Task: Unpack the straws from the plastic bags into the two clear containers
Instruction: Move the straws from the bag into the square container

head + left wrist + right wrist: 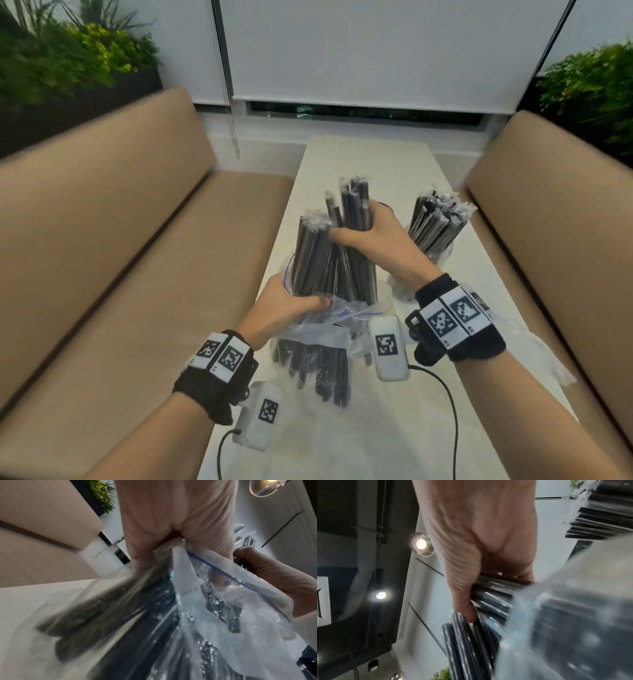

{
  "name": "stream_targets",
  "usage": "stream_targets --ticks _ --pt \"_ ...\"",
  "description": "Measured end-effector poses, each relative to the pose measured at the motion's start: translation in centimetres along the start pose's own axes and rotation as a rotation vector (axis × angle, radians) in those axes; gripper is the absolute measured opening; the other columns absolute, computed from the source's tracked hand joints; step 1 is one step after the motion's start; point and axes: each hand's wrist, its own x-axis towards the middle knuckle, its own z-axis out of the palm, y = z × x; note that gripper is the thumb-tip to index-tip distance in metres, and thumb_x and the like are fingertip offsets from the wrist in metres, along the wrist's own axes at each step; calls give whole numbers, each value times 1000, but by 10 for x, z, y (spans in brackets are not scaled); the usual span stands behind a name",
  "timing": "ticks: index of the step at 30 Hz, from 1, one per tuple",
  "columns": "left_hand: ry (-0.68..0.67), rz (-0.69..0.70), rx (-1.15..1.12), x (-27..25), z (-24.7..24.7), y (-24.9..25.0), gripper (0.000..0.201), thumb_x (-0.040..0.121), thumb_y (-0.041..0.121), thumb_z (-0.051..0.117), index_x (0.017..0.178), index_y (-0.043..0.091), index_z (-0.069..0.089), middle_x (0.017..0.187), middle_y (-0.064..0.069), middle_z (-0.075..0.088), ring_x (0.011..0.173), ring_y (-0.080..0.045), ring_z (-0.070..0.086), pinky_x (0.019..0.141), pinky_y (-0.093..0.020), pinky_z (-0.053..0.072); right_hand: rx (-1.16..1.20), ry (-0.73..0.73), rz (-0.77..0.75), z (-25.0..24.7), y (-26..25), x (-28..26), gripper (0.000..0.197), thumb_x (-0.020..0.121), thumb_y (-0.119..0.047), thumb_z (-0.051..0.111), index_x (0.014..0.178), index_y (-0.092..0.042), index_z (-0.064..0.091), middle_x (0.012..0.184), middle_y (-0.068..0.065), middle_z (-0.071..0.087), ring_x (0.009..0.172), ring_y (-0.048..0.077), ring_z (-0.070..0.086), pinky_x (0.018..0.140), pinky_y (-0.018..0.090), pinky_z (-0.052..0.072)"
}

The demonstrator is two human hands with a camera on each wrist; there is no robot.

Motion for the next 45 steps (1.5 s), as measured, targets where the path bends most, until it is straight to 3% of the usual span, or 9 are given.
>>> stream_targets --ticks 7,13,17,20,23,27,32,38,45 --pt "41 -83 -7 -1 -10 -10 43 76 -6 77 108 19 60 79 6 74 67 -3 69 59 -13 50 142 154 3 -21 -17 35 37 86 -6 66 120 -4 51 106 11 66 88 22 71 81 36 58" --pt "100 -208 33 -15 -23 -27 30 73 1 80 97 16 70 84 -1 79 77 -15 75 67 -23 59 320 531 -291 -83 -77 85 30 78 -5 68 101 -8 49 91 14 65 73 26 74 73 43 62" --pt "121 -260 51 -27 -27 -38 25 73 4 81 95 11 71 73 3 78 67 -8 73 59 -19 56 170 646 -385 -62 -70 101 35 80 -9 67 109 -8 48 97 6 65 75 12 70 75 23 59" --pt "159 -250 36 -35 -32 -44 33 72 2 82 101 14 70 86 0 79 81 -17 75 73 -27 60 -36 599 -326 -21 -29 99 44 82 -11 69 120 -2 49 106 8 66 82 11 62 71 2 47" --pt "173 -247 19 -42 -38 -48 47 72 3 82 116 10 65 99 -5 78 92 -21 75 82 -31 59 -153 500 -282 11 17 93 42 82 -13 70 116 0 49 102 16 67 86 29 64 76 35 56" --pt "171 -250 -28 -49 -40 -51 54 74 -2 79 125 4 61 103 -6 78 92 -17 75 75 -20 58 -51 500 -50 20 53 92 46 83 -13 70 118 0 43 96 6 60 86 26 59 69 23 41" --pt "157 -249 -36 -50 -37 -51 50 75 -3 78 122 -1 62 96 -2 79 86 -13 75 68 -16 56 -21 430 277 -7 65 100 71 80 -24 76 131 -2 32 111 12 51 115 35 56 89 34 47" --pt "157 -212 -67 -44 -35 -49 51 75 -5 78 123 2 61 97 -4 79 86 -12 75 69 -16 56 -375 339 -13 -33 12 56 53 89 -23 62 136 -8 41 134 13 53 122 27 53 96 32 44" --pt "145 -195 -184 -43 -20 -51 51 72 -4 80 115 18 63 110 -7 75 104 -22 71 88 -34 57 224 58 67 3 13 -44 44 88 -27 67 128 -19 51 117 -2 66 105 11 67 92 30 56"
